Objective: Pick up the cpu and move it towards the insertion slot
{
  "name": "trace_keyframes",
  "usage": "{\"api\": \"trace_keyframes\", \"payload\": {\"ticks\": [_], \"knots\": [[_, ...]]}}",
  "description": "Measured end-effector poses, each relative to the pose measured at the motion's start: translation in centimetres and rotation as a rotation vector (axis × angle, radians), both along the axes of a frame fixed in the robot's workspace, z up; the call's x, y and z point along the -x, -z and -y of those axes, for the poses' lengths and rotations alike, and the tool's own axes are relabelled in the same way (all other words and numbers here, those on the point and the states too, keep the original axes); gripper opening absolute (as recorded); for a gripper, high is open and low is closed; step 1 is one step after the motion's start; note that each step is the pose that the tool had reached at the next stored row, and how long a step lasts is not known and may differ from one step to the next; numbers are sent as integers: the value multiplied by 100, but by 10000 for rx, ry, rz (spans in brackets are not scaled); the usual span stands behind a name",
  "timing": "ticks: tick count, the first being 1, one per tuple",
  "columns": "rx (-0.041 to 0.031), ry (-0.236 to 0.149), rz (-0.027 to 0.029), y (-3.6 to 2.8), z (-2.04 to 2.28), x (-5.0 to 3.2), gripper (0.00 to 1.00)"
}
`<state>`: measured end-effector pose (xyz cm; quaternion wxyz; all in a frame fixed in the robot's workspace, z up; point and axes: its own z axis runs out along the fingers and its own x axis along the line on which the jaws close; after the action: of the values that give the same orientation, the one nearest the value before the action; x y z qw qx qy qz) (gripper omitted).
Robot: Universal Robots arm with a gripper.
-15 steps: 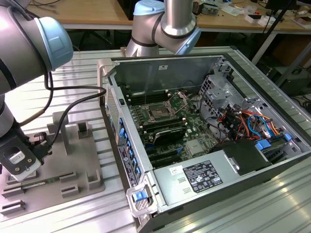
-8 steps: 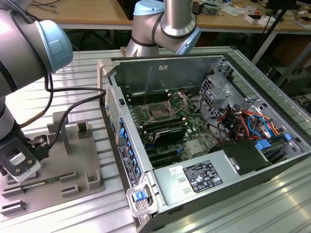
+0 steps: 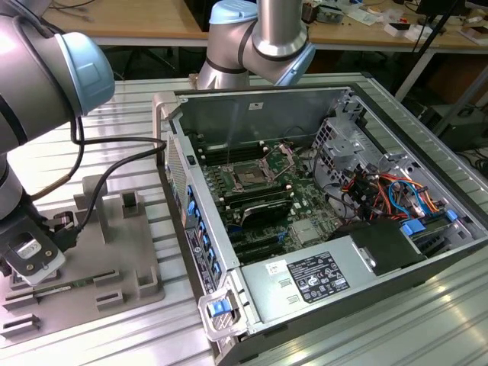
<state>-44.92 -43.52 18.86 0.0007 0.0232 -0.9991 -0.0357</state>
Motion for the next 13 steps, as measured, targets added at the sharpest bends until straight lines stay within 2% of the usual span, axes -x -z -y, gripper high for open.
{"api": "trace_keyframes", "payload": {"ticks": [5,13], "knots": [[-22,-70,-50,12,-4,-1,71],[-24,-70,-83,20,-25,0,71]]}}
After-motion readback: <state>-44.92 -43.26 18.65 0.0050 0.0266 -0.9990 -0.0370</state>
